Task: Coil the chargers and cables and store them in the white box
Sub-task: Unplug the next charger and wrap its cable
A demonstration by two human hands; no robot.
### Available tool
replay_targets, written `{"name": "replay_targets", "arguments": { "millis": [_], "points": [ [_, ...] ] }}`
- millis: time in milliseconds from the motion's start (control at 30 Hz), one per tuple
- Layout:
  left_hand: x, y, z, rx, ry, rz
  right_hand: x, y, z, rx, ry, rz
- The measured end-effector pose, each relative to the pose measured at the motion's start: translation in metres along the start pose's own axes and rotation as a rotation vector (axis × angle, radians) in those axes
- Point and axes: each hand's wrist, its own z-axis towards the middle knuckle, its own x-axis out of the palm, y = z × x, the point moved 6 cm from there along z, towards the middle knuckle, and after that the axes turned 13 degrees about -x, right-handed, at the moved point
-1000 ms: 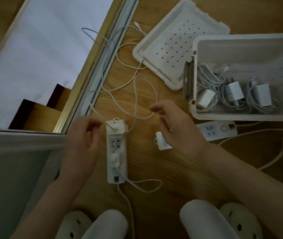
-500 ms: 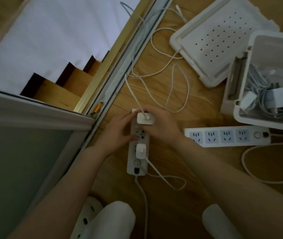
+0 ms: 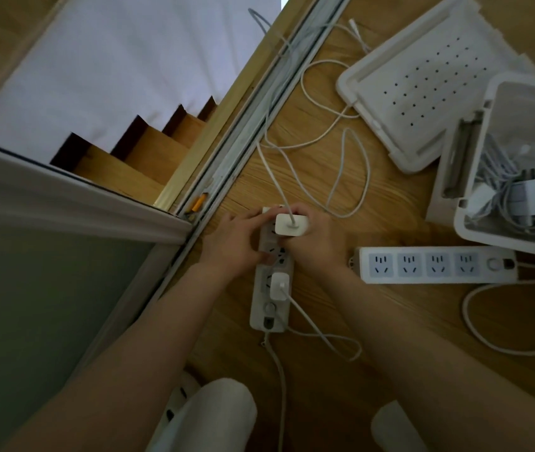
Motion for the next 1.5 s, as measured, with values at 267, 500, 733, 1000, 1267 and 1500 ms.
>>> {"name": "replay_targets", "arguments": {
  "millis": [267, 500, 733, 1000, 1267, 1500],
  "points": [
    [0.0, 0.006, 0.005, -0.049, -0.018, 0.006, 0.004, 0.027, 0.005, -0.018, -0.101, 0.119],
    [0.002, 0.003, 0.003, -0.043, -0.006, -0.001, -0.022, 0.045, 0.017, 0.005, -0.048, 0.218],
    [0.008, -0.005, -0.007, -0.007, 0.102, -0.101, -0.053, 0.049, 0.001, 0.021, 0.023, 0.026],
    [-0.053, -0.079, -0.069, 0.037, -0.008, -0.801, -0.073, 0.067, -0.024, 0.094, 0.014, -0.041],
    [-0.091, -0.106, -0.138, 0.068, -0.054, -0.887, -0.067, 0.134, -0.063, 0.068, 0.228, -0.127],
    [-0.137, -0.11, -0.199, 0.113, -0.062, -0.749, -0.119, 0.214, -0.086, -0.241, -0.081, -0.528]
  ]
}}
